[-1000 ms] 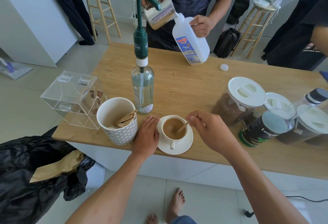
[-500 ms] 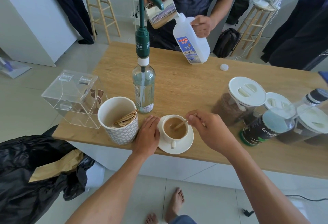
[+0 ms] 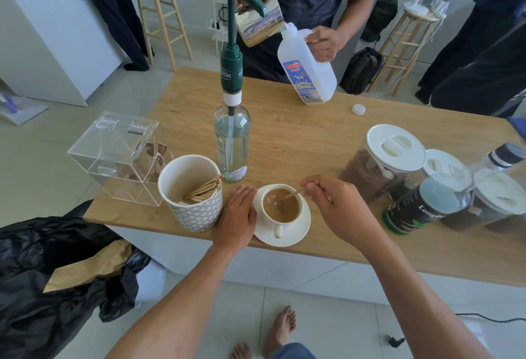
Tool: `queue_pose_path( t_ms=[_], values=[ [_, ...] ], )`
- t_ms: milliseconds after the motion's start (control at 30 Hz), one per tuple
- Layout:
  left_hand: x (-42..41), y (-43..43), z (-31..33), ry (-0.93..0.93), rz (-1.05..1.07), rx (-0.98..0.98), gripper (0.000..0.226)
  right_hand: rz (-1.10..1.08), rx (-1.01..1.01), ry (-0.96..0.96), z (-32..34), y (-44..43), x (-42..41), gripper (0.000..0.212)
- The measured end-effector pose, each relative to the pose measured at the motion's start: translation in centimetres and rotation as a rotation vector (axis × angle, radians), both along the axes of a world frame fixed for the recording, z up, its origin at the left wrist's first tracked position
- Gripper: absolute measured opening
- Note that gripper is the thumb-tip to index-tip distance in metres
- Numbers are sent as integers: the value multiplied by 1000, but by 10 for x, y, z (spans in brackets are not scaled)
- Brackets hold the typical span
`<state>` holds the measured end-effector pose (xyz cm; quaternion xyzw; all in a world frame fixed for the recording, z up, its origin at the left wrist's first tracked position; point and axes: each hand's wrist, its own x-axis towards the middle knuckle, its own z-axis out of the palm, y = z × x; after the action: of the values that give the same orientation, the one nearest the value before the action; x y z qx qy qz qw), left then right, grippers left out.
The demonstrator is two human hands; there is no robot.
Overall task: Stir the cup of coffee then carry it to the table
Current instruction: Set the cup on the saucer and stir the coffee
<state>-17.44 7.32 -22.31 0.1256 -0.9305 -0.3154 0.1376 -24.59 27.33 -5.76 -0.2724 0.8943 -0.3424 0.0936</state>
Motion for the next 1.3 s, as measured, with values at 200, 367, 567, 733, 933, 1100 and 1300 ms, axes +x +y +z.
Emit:
queue_pose_path(
  t_ms=[200,367,567,733,933,1100,1300],
  values=[
    [-1,0,-2,5,-5,-4,42,-43,-26,22,-1,2,-2,19],
    [-1,0,-2,13,-9,-7,41,-36,-14,-19,0,2,-2,18],
    [-1,0,-3,25,-9,-14,40,-23,8,6,-2,2,-3,19],
    [-2,0,-4,26,-8,-22,41,-52,-65,27,-3,2,-5,20],
    [-1,0,-5,20,-4,-26,41,-55,-44,-14,-7,8,-5,19],
    [-2,-1,-6,20,4,-38,41,-6,-43,-8,-5,6,-4,20],
    [-2,-1,-6,21,4,-30,41,-32,-69,48,-4,6,-8,20]
  ],
)
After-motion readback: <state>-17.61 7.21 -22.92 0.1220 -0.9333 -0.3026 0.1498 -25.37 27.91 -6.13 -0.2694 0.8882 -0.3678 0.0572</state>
